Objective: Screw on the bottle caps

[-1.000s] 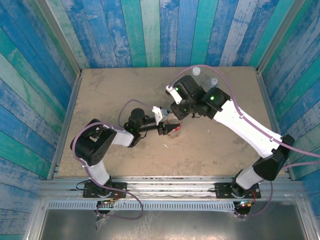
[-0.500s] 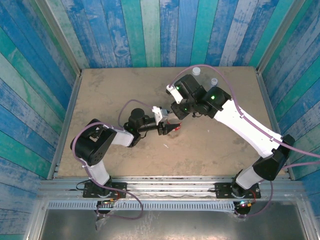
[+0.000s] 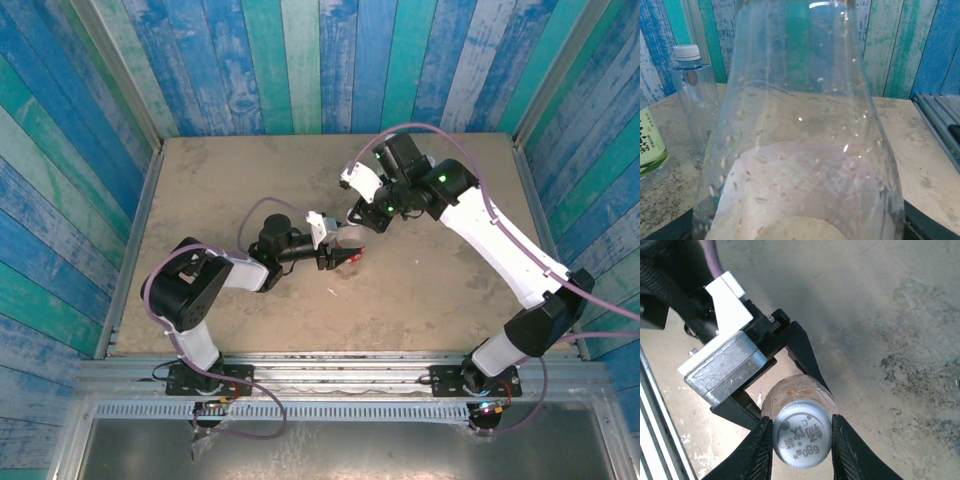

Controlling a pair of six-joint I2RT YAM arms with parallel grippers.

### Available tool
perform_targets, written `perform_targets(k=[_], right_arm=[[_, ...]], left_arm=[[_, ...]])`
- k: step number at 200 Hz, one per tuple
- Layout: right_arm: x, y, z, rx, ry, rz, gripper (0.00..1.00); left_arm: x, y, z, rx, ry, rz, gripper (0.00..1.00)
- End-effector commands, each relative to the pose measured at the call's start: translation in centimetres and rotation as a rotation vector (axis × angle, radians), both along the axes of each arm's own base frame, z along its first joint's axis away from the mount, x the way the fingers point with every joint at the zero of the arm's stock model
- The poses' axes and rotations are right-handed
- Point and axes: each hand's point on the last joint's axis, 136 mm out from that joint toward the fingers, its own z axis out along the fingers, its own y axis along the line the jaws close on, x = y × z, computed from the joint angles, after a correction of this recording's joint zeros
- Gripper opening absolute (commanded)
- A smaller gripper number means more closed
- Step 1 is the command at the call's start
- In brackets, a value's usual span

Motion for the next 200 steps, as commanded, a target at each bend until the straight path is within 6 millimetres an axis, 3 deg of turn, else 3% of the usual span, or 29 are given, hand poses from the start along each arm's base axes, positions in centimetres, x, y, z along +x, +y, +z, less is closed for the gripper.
perform_targets(k=[1,34,68,122,200], right_arm=[[-1.7,0.9,0.6,0.027,0.029,0.137,0.21],[-2.7,1.3,0.4,0.037,0.03,0.221,0.21],[-1.5,1.2,-0.2,0.012,0.056,0.142,0.22],[0.2,-0.9,-2.0,-0.043,0.152,-0.273,0.2],[-1.2,-2.6,-3.8,-0.121,0.124,-0.648,0.2]], left_arm=[[-0.9,0.0,-2.6,0.074,0.1,-0.029,0.64],[-0.9,-0.1,-2.7,0.068,0.107,-0.035,0.64],[-0.7,0.1,-2.7,0.069,0.103,-0.014,0.64],[1.0,0.9,-2.6,0.061,0.102,0.117,0.64],[0.7,-0.1,-2.8,0.055,0.113,0.086,0.64]])
